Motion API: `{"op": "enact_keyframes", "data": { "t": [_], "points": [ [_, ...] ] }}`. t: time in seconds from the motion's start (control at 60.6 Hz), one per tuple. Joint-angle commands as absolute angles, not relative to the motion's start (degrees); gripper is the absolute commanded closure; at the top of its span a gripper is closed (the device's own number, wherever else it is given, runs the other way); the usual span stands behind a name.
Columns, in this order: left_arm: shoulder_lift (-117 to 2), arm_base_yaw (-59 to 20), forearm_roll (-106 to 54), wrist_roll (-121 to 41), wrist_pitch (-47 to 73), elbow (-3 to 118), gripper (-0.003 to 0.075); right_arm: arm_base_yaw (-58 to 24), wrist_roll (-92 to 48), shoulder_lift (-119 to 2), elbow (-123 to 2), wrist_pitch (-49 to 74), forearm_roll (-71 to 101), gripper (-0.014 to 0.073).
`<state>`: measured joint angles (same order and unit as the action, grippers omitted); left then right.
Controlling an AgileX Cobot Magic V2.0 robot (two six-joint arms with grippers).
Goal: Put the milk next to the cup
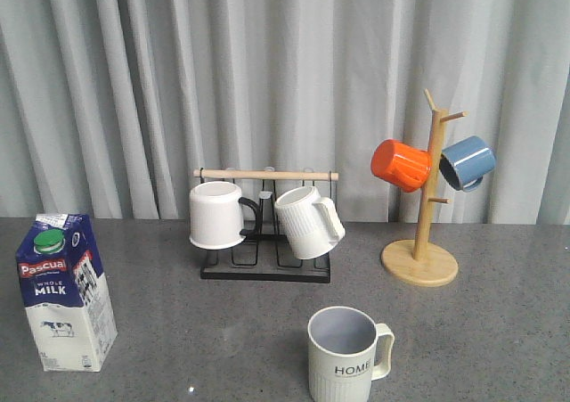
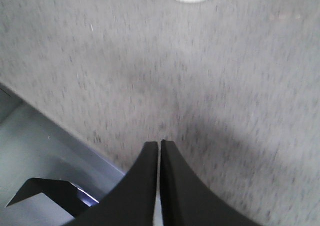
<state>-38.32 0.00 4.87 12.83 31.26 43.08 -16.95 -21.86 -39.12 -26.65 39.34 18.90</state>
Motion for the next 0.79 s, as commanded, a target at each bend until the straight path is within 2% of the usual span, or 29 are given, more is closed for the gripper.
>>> {"op": "enact_keyframes", "data": {
  "t": [0.0,0.198,0.495,0.776],
  "points": [
    [-41.0,0.0,2.7,10.0,29.9,47.7,0.0360,-16.7,-22.5,-36.3,-23.9,34.3,19.9,0.0603],
    [-48.9,0.0,-1.1,2.6,37.8,61.1,0.0323,-16.7,-22.3,-33.6,-21.9,32.4,21.3,0.0601],
    [-65.4,0.0,-1.5,-0.7,58.3,85.8,0.0185,-16.7,-22.1,-33.6,-21.9,32.3,22.1,0.0601],
    [-78.3,0.0,-1.6,-2.8,62.1,100.4,0.0176,-16.7,-22.1,-33.6,-21.9,32.3,22.9,0.0601]
  ]
}}
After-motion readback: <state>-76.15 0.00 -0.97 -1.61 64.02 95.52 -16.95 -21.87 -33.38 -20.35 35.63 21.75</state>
